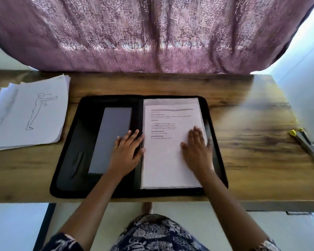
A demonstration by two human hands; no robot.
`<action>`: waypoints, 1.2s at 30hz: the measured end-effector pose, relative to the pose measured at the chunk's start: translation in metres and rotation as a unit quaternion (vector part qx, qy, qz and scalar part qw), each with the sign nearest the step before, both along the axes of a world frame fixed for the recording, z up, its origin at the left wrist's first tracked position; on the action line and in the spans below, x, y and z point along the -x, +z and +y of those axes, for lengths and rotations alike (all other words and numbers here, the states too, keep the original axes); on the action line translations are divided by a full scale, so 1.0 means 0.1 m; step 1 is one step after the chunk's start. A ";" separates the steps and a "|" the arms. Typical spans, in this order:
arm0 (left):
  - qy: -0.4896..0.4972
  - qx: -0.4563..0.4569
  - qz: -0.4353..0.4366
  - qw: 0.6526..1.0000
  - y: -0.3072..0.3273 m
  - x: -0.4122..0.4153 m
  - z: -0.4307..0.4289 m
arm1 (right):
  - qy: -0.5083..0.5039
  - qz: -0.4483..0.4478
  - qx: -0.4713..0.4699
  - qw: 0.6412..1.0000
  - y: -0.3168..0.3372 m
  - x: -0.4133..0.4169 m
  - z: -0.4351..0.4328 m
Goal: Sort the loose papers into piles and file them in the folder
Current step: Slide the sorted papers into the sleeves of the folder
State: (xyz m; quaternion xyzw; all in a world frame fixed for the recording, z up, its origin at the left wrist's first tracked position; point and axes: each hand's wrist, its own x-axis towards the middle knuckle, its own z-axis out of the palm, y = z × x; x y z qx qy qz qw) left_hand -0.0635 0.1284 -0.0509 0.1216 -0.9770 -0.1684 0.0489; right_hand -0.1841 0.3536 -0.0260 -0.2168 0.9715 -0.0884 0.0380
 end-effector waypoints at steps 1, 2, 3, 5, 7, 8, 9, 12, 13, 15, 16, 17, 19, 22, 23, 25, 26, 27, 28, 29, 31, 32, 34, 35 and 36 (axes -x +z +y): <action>-0.007 0.005 -0.017 1.000 0.00 0.00 0.01 | 0.037 -0.003 0.026 0.999 0.03 -0.21 -0.19; -0.015 0.017 -0.030 0.999 -0.01 -0.01 0.03 | 0.087 -0.028 0.035 0.995 0.02 -0.46 -0.32; -0.020 0.033 -0.038 0.999 -0.02 -0.01 0.03 | 0.132 -0.042 0.037 0.990 -0.03 -0.70 -0.39; -0.019 0.055 -0.045 0.997 -0.01 0.00 0.02 | 0.161 -0.048 0.028 0.985 -0.09 -0.90 -0.27; -0.013 0.063 -0.050 0.997 0.01 -0.01 0.02 | 0.124 -0.055 0.007 0.991 -0.13 -0.77 0.09; -0.013 0.066 -0.052 0.996 0.02 -0.01 0.02 | 0.093 -0.058 -0.010 0.994 -0.12 -0.68 0.28; -0.013 0.065 -0.053 0.996 0.03 -0.02 0.03 | 0.046 -0.056 -0.025 0.997 -0.10 -0.59 0.44; 0.013 0.041 -0.031 0.999 0.14 0.14 -0.01 | -0.090 -0.050 -0.041 0.994 0.11 -0.23 0.31; 0.027 0.031 -0.020 0.999 0.18 0.28 -0.06 | -0.081 -0.046 0.000 0.996 0.17 -0.08 0.07; 0.043 0.037 -0.024 0.998 0.22 0.57 -0.21 | 0.043 -0.041 0.040 0.997 0.21 0.26 -0.48; 0.038 0.049 -0.042 0.997 0.21 0.68 -0.27 | 0.119 -0.046 0.019 0.992 0.20 0.40 -0.70; 0.031 0.057 -0.064 0.996 0.19 0.76 -0.33 | 0.171 -0.051 -0.012 0.984 0.18 0.56 -0.87; 0.021 0.068 -0.083 0.994 0.11 0.80 -0.38 | 0.189 -0.057 -0.047 0.979 0.08 0.85 -0.92; 0.026 0.070 -0.070 0.995 0.04 0.77 -0.39 | 0.099 -0.047 -0.019 0.994 -0.05 1.17 -0.55; 0.027 0.074 -0.068 0.995 0.04 0.77 -0.38 | 0.068 -0.045 -0.002 0.997 -0.08 1.24 -0.40; 0.032 0.078 -0.067 0.994 0.04 0.79 -0.38 | 0.031 -0.047 0.008 0.998 -0.10 1.29 -0.15; 0.033 0.079 -0.065 0.994 0.04 0.79 -0.39 | 0.018 -0.046 -0.002 0.999 -0.10 1.25 -0.07; 0.033 0.080 -0.064 0.994 0.05 0.79 -0.38 | 0.001 -0.036 -0.011 0.999 -0.08 1.16 0.01; 0.032 0.081 -0.059 0.994 0.06 0.78 -0.37 | -0.013 -0.018 -0.008 1.000 -0.07 1.03 0.08; 0.032 0.078 -0.053 0.995 0.07 0.77 -0.37 | -0.024 0.001 0.005 1.000 -0.06 0.88 0.14; 0.029 0.064 -0.041 0.997 0.11 0.75 -0.36 | -0.040 0.033 0.036 0.998 -0.01 0.50 0.25; 0.028 0.056 -0.035 0.997 0.12 0.74 -0.36 | -0.048 0.039 0.045 0.997 0.00 0.33 0.30; 0.030 0.042 -0.023 0.998 0.14 0.72 -0.35 | -0.063 0.022 0.075 0.995 0.03 0.12 0.36; 0.028 0.039 -0.016 0.999 0.15 0.70 -0.33 | -0.076 0.000 0.105 0.992 0.07 0.08 0.40; 0.024 0.040 -0.008 0.999 0.16 0.69 -0.32 | -0.092 -0.027 0.136 0.986 0.12 0.08 0.41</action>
